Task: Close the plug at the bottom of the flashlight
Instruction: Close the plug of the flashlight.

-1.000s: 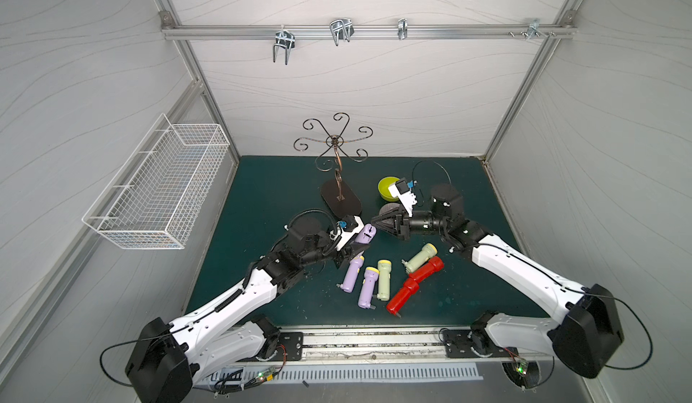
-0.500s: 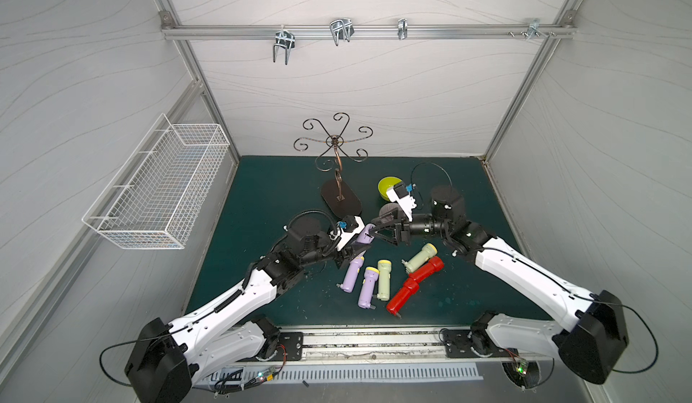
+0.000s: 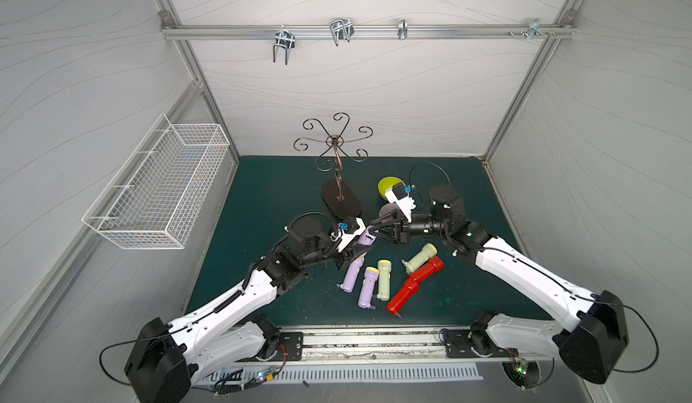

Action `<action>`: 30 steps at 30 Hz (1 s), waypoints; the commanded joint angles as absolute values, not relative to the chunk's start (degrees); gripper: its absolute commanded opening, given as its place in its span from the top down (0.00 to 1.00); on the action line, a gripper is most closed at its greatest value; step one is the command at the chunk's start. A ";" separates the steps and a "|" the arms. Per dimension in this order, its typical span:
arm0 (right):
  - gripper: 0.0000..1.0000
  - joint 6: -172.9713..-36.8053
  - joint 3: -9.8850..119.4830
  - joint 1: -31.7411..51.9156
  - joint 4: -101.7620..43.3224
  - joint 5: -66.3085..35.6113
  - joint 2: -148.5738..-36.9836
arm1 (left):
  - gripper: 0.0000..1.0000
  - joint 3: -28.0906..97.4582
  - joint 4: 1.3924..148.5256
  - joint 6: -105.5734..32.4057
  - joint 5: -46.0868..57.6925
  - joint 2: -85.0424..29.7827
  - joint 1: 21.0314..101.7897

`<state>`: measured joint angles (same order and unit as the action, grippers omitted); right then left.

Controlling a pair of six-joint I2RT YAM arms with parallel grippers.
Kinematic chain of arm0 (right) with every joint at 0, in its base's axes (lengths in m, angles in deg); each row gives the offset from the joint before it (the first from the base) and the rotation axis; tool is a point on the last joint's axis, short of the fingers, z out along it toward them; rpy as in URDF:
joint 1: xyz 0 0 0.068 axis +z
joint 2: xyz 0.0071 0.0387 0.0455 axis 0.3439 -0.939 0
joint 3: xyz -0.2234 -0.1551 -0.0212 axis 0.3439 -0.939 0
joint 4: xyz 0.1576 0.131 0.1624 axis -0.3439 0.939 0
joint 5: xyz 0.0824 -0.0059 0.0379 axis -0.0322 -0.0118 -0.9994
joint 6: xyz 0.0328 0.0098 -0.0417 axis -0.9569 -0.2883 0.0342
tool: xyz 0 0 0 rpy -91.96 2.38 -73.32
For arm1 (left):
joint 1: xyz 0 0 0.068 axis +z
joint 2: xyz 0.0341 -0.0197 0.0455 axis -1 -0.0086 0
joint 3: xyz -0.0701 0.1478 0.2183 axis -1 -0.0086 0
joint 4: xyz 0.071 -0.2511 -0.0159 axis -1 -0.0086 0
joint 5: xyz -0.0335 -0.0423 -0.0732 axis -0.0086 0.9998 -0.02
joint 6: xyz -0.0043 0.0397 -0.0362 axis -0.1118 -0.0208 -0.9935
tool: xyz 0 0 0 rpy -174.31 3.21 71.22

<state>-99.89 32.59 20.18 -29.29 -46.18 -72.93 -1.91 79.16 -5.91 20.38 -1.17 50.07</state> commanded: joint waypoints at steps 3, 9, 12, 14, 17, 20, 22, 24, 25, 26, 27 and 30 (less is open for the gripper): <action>0.69 -99.68 33.42 20.48 -28.45 -47.57 -74.48 | 1.00 -0.54 84.44 -4.95 20.22 -0.14 50.05; 0.73 -99.32 32.98 20.46 -27.83 -46.54 -74.74 | 1.00 -0.59 84.95 -5.20 19.77 0.85 50.07; 0.79 -99.07 32.71 20.45 -27.56 -45.57 -74.90 | 1.00 -0.76 85.41 -5.47 19.85 1.54 50.06; 0.83 -99.06 32.63 20.44 -27.39 -45.10 -75.26 | 1.00 -0.81 85.56 -5.63 20.03 2.03 50.05; 0.86 -98.91 32.55 20.45 -27.31 -44.79 -76.19 | 1.00 -0.97 85.71 -5.81 20.15 2.75 50.05; 0.90 -98.76 32.45 20.21 -27.08 -43.95 -77.15 | 1.00 -1.28 85.86 -5.99 20.03 3.65 50.05; 0.91 -98.91 32.23 19.67 -27.20 -43.36 -77.60 | 1.00 -1.59 86.47 -6.31 19.96 4.11 50.05; 0.92 -99.44 32.17 18.89 -27.21 -42.22 -77.90 | 1.00 -1.68 86.50 -6.68 19.91 4.51 50.05; 0.92 -99.87 32.23 18.58 -27.13 -41.69 -77.83 | 1.00 -1.68 86.52 -6.79 19.90 4.60 49.96; 0.92 -100.40 32.27 17.80 -27.19 -41.42 -77.70 | 1.00 -1.72 86.58 -6.93 19.57 4.69 49.88; 0.91 -101.01 32.19 17.15 -27.58 -41.35 -77.39 | 1.00 -1.77 86.64 -7.12 18.87 4.69 49.72; 0.89 -102.83 31.79 15.37 -29.00 -40.28 -75.80 | 1.00 -1.60 86.59 -8.93 13.79 3.98 49.37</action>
